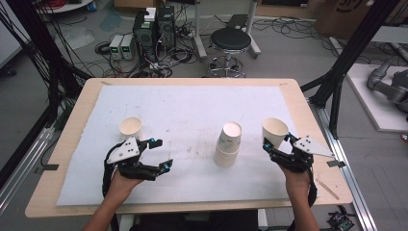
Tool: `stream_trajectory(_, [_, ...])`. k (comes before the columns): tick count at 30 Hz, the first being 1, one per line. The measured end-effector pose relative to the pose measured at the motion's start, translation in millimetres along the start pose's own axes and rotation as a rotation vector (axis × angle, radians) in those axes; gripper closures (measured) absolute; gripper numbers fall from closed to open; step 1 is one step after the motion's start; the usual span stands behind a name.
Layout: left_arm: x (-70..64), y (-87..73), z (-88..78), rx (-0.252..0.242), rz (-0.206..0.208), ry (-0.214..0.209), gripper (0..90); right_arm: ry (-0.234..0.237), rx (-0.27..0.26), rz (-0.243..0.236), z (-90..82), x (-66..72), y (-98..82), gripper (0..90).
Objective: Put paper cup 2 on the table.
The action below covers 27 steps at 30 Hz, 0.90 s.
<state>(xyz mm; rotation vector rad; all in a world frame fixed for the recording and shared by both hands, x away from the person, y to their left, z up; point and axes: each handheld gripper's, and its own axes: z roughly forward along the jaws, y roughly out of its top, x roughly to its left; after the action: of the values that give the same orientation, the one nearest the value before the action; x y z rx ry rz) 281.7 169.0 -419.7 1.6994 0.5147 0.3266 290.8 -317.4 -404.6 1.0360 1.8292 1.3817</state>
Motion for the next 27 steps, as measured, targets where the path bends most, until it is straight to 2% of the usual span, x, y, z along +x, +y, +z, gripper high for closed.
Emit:
stream_trajectory(5, [0.1,-0.7,0.6,0.003,0.001,-0.003,19.7,-0.006,0.018,0.016,10.0,-3.3,-0.2,35.4])
stream_trajectory(10, [-0.2,-1.9,1.6,0.010,-0.002,-0.007,19.7,-0.002,0.054,0.008,24.4,-3.1,-1.6,35.4])
stream_trajectory(14, [-0.3,-1.9,2.0,0.014,0.001,-0.007,19.7,0.007,0.086,0.007,47.9,-0.5,-2.3,35.4])
stream_trajectory(18, [-0.7,-2.2,1.8,0.014,0.001,-0.007,19.7,0.001,0.104,0.019,57.6,-0.4,-5.3,35.4])
stream_trajectory(23, [-0.9,-2.9,2.0,0.015,-0.005,-0.010,19.7,-0.030,0.130,0.050,67.2,-4.2,-10.5,35.4])
stream_trajectory(27, [-0.8,-3.4,2.1,0.018,-0.006,-0.012,19.7,-0.052,0.187,0.069,74.8,-6.3,-16.7,35.3])
